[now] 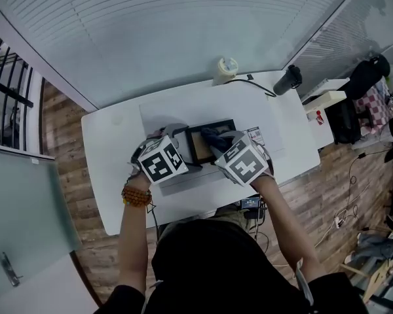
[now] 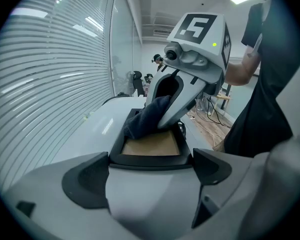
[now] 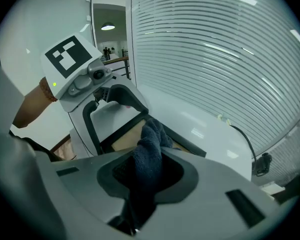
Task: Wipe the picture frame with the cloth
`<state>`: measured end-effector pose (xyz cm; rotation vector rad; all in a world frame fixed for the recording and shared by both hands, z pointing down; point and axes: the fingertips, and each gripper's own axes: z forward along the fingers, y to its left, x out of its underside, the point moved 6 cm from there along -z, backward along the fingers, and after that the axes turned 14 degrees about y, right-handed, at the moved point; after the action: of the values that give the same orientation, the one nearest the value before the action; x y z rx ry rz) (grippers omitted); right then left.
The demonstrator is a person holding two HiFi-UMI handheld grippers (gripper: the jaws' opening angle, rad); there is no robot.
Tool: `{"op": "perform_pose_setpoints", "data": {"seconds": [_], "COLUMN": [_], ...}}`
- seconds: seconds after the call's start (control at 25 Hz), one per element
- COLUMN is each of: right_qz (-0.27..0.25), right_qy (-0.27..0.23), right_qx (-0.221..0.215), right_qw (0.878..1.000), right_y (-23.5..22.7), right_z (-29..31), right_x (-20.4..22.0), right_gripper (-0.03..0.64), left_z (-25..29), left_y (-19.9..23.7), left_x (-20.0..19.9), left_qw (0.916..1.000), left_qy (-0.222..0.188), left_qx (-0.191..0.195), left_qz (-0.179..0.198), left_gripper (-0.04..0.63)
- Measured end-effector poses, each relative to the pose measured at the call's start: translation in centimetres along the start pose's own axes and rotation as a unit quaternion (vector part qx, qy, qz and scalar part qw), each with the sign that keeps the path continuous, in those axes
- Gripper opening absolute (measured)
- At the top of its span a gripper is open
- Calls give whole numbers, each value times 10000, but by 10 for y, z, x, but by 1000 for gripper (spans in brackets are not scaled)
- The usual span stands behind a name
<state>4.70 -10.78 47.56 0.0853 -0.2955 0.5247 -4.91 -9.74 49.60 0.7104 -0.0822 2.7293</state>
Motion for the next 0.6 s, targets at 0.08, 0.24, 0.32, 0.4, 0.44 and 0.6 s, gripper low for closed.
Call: {"op": "perform_pose_setpoints", "data": {"seconds": [0.08,0.24,0.32,0.4,0.44,0.6], "right_qz": [59,201,252,482,681,1337], "right_qy": [-103,-370,-383,-625,-894,-2044], "right_qx": [-251,-1080,-1380,-1968,-2445,-3255], "right_qw": [9996,9933,9894,9773,9631,9134], "right_y": [7,24,26,23,21,4], "right_z": [1,10,12,9,5,-28], "right_x": [-5,-21,-24,-24,-25,-21], "right_gripper": [52,52,52,52,52,54], "left_z": [1,2,2,3,3,3], "left_y": [0,1,0,0,-1,-2], "left_x": [-1,0,0,1,2,2], "left_qw": [10000,10000,10000,10000,10000,10000], "left_qy": [9,34,26,16,8,-28], "left_qx": [3,1,-4,-9,-9,-30], "left_qz": [8,-1,4,5,6,2], "left_gripper": [517,517,517,517,517,517]}}
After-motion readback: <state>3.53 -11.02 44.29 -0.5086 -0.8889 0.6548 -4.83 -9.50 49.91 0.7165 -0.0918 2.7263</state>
